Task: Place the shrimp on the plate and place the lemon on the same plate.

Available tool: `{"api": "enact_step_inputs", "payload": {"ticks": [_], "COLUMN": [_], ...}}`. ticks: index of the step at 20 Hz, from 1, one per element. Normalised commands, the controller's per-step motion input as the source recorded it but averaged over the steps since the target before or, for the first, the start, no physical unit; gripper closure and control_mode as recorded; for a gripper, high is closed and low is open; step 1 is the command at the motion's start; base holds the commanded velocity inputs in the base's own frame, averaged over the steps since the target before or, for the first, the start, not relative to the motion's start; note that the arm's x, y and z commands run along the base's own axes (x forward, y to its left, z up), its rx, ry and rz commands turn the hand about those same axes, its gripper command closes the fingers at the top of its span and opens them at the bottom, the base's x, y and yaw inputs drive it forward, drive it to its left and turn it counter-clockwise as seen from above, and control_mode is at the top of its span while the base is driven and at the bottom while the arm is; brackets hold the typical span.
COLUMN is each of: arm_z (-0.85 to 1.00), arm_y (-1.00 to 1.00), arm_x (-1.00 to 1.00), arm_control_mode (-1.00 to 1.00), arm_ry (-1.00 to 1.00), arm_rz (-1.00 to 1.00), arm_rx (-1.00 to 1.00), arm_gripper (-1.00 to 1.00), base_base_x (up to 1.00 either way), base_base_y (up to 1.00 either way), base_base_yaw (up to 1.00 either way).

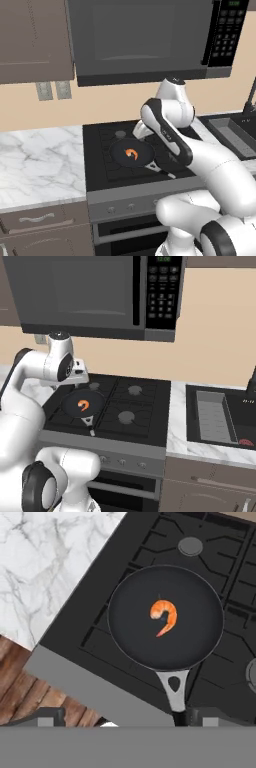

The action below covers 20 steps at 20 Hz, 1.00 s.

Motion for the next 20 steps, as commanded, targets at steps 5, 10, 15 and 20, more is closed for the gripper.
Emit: {"api": "enact_step_inputs", "payload": {"ticks": [5,10,15,20], "arm_z": [-0.33,-0.37,-0.36,-0.34], "arm_y": [0.11,0.04,0.05,0.03], "arm_x": [0.4,0.43,0.41,0.39], "arm_control_mode": [-1.0,-1.0,-1.0,-1.0], "arm_ry": [0.01,0.0,0.0,0.0], "arm_rz": [0.05,0.0,0.0,0.0], "arm_rx": [-0.01,-0.05,-0.13,-0.09], "arm_gripper": [-1.0,-1.0,-1.0,-1.0], "base_base_x": [0.0,0.0,0.0,0.0], "base_base_y": [0.0,0.0,0.0,0.0], "base_base_yaw": [0.0,0.0,0.0,0.0]}}
